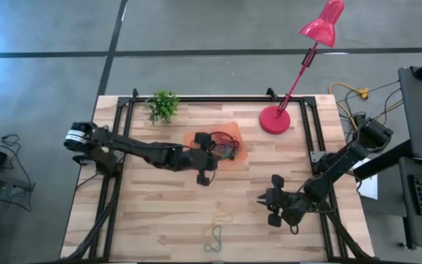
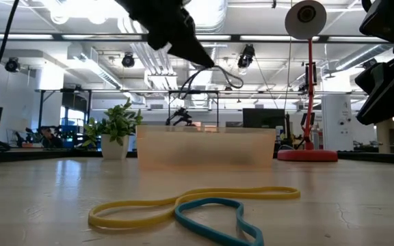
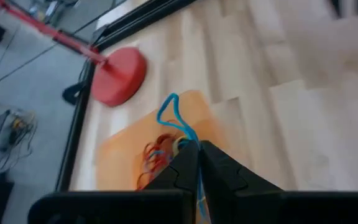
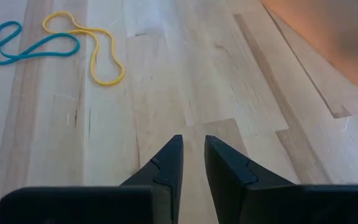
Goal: Pick and place rubber bands into bin
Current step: Put the blue rubber band into the orange bin, then put the yellow rubber band into the orange bin
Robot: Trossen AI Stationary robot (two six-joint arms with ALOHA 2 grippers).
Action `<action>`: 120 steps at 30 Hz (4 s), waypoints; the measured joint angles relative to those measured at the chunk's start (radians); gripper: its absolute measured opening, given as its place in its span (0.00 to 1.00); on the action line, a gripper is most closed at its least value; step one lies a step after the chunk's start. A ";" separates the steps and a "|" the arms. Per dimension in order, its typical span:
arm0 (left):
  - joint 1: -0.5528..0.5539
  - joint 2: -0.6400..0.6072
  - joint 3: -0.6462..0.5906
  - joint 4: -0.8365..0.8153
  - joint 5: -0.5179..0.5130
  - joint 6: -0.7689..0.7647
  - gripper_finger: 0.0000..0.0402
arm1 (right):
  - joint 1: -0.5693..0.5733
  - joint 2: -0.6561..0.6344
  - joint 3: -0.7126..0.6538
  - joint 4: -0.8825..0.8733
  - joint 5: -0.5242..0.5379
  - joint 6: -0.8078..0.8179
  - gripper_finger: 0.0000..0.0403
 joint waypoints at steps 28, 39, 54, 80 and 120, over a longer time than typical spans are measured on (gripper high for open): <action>0.145 0.092 -0.016 -0.043 0.059 -0.024 0.00 | 0.000 0.000 -0.006 0.001 0.000 0.007 0.14; 0.145 0.095 -0.016 -0.042 0.060 -0.023 0.11 | 0.000 0.000 -0.007 0.002 0.000 0.007 0.14; 0.054 0.075 -0.016 -0.048 0.395 -0.017 0.25 | 0.000 0.001 -0.007 0.002 0.000 0.007 0.14; -0.234 0.278 -0.016 0.019 0.779 0.017 0.25 | 0.000 0.001 -0.024 0.026 0.023 0.030 0.14; -0.253 0.402 0.005 0.129 0.753 0.001 0.24 | 0.000 0.001 -0.026 0.047 0.029 0.026 0.14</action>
